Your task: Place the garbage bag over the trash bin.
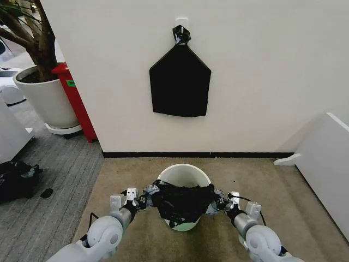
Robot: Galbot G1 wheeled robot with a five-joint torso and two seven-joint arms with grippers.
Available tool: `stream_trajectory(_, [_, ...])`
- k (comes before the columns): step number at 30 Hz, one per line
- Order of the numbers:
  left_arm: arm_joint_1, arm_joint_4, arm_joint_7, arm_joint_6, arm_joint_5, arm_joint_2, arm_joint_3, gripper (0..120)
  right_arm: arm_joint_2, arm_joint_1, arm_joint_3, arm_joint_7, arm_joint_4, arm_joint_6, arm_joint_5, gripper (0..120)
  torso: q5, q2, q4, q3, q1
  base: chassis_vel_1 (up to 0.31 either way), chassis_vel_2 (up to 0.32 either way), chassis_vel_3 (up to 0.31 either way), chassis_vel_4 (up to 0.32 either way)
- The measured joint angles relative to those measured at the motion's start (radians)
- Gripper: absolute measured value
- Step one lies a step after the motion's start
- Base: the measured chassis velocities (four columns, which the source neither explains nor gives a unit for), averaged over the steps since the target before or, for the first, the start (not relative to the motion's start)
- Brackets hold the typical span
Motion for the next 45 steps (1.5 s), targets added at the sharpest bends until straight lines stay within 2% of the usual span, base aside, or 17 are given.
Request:
stream_trajectory(7, [0.045, -0.038, 0.013, -0.013, 0.062, 0.014, 0.001, 0, -0.026, -0.036, -0.001, 0.012, 0.056, 0.002, -0.035, 0, -0.0001, 0.0, -0.0001, 0.0, 0.0, 0.0, 0.0, 0.0, 0.0])
stream_trajectory(15, [0.077, -0.041, 0.016, -0.013, 0.092, 0.008, 0.004, 0, 0.004, -0.046, -0.008, 0.043, 0.045, -0.009, -0.06, 0, 0.0, 0.0, 0.0, 0.0, 0.0, 0.0, 0.0, 0.0, 0.0])
stream_trajectory(31, [0.01, 0.045, 0.028, -0.034, 0.134, -0.044, 0.038, 0, 0.044, -0.006, -0.025, 0.015, -0.045, 0.052, -0.123, 0, 0.0, 0.0, -0.0001, 0.0, 0.0, 0.0, 0.0, 0.0, 0.0])
stream_trajectory(38, [0.039, -0.01, 0.022, -0.027, 0.135, -0.014, 0.013, 0, 0.012, -0.021, -0.021, 0.028, -0.006, 0.033, -0.116, 0, 0.0, 0.0, 0.0, 0.0, 0.0, 0.0, 0.0, 0.0, 0.0])
stream_trajectory(40, [0.05, -0.024, 0.018, -0.021, 0.136, -0.005, 0.005, 1, 0.001, -0.028, -0.019, 0.027, 0.002, 0.028, -0.114, 0, -0.0001, 0.0, -0.0001, 0.0, 0.0, 0.0, 0.0, 0.0, 0.0])
stream_trajectory(45, [0.097, -0.068, 0.013, -0.015, 0.146, 0.03, -0.029, 22, -0.042, -0.049, -0.007, 0.024, 0.027, 0.016, -0.102, 12, 0.0, 0.0, 0.0, 0.0, 0.0, 0.0, 0.0, 0.0, 0.0])
